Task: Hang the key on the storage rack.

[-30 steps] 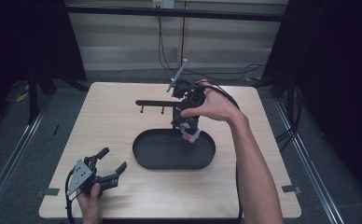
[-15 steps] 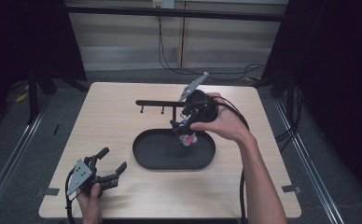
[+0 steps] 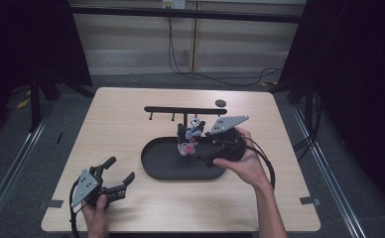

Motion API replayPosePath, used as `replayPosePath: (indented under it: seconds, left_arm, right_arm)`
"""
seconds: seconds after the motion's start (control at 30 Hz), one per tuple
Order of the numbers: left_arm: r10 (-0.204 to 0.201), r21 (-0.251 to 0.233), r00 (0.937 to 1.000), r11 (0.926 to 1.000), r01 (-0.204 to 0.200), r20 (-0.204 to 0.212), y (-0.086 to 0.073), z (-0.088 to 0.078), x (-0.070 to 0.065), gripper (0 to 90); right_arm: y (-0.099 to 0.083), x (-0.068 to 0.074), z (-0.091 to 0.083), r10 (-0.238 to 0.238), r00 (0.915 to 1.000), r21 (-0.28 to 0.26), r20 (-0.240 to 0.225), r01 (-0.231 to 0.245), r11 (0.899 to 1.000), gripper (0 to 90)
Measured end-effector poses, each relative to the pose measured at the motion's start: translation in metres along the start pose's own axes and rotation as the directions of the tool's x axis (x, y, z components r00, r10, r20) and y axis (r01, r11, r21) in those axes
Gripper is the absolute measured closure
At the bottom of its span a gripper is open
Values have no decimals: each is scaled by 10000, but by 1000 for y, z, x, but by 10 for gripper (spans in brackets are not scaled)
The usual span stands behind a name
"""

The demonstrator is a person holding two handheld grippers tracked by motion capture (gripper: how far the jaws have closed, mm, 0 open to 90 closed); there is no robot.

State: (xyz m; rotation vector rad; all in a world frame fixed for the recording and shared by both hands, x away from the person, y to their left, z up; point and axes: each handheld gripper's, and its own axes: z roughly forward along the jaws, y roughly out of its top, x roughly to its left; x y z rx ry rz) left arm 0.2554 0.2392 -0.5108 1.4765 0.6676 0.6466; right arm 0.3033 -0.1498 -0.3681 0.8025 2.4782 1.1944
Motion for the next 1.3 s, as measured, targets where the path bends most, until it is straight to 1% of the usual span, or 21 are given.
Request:
replayPosePath:
  seconds: [0.07, 0.2, 0.23, 0.33, 0.43, 0.47, 0.5, 0.57, 0.6, 0.63, 0.67, 0.73, 0.8, 0.83, 0.87, 0.97, 1.03, 1.07, 1.1, 1.23, 1.3]
  left_arm:
    - [-15, -11, 10000, 10000, 15, -5, 0, 0, 0, 153]
    - [-12, -9, 10000, 10000, 12, -4, 0, 0, 0, 153]
    - [58, 45, 10000, 10000, -58, 0, 0, 0, 0, 153]
    - [7, 8, 10000, 10000, -7, -3, 0, 0, 0, 153]
    - [60, 47, 10000, 10000, -60, -1, 0, 0, 0, 153]
    - [66, 52, 10000, 10000, -66, 2, 0, 0, 0, 153]
    - [-9, -5, 10000, 10000, 9, -6, 0, 0, 0, 153]
    - [0, 0, 10000, 10000, 0, -4, 0, 0, 0, 153]
    - [21, 18, 10000, 10000, -21, -1, 0, 0, 0, 153]
    - [0, 0, 10000, 10000, 0, -3, 0, 0, 0, 153]
    - [-3, -2, 10000, 10000, 3, -4, 0, 0, 0, 153]
    - [35, 29, 10000, 10000, -35, -2, 0, 0, 0, 153]
    - [-30, -23, 10000, 10000, 30, -7, 0, 0, 0, 153]
    - [-28, -19, 10000, 10000, 28, -5, 0, 0, 0, 153]
    - [-28, -19, 10000, 10000, 28, -5, 0, 0, 0, 153]
    - [71, 55, 10000, 10000, -71, 2, 0, 0, 0, 153]
    - [64, 48, 10000, 10000, -64, -1, 0, 0, 0, 153]
    - [63, 51, 10000, 10000, -63, -2, 0, 0, 0, 153]
    - [63, 51, 10000, 10000, -63, -2, 0, 0, 0, 153]
    - [69, 53, 10000, 10000, -69, -3, 0, 0, 0, 153]
    - [76, 56, 10000, 10000, -76, -6, 0, 0, 0, 153]
  right_arm:
    - [-14, 3, -1, 211, 9993, -396, 304, -198, 9990, 163]
    - [-44, 6, -4, 1083, 9910, -1566, 790, -949, 9831, 141]
    - [-60, 4, -2, 1575, 9857, -1688, 604, -1455, 9749, 141]
    - [-72, 5, -1, 1842, 9774, -1886, 1042, -1624, 9685, 142]
    - [-91, 5, -2, 2467, 9597, -2663, 1349, -2047, 9419, 141]
    - [-105, 8, -1, 2751, 9410, -3099, 1970, -2064, 9281, 142]
    - [-105, 8, -1, 2751, 9410, -3099, 1970, -2064, 9281, 142]
    - [-115, 11, 2, 2927, 9216, -3323, 2550, -2007, 9216, 142]
    - [-126, 15, 6, 3134, 8963, -3580, 3138, -1940, 9133, 142]
    - [-131, 16, 8, 3259, 8812, -3818, 3424, -1865, 9052, 142]
    - [-131, 16, 8, 3259, 8812, -3818, 3424, -1865, 9052, 142]
    - [-142, 20, 12, 3572, 8576, -4341, 3701, -1803, 8826, 141]
    - [-148, 23, 14, 3693, 8453, -4658, 3862, -1669, 8690, 139]
    - [-154, 26, 16, 3757, 8295, -4894, 4131, -1457, 8598, 138]
    - [-154, 26, 16, 3757, 8295, -4894, 4131, -1457, 8598, 138]
    - [-162, 28, 18, 3987, 8085, -5367, 4329, -1242, 8346, 138]
    - [-165, 31, 17, 3958, 8021, -5588, 4472, -950, 8239, 136]
    - [-168, 33, 15, 3930, 8033, -5816, 4476, -723, 8103, 137]
    - [-168, 33, 15, 3930, 8033, -5816, 4476, -723, 8103, 137]
    - [-175, 42, 12, 3595, 8168, -6458, 4512, 208, 7632, 135]
    - [-174, 43, 12, 3462, 8173, -6414, 4605, 368, 7663, 135]
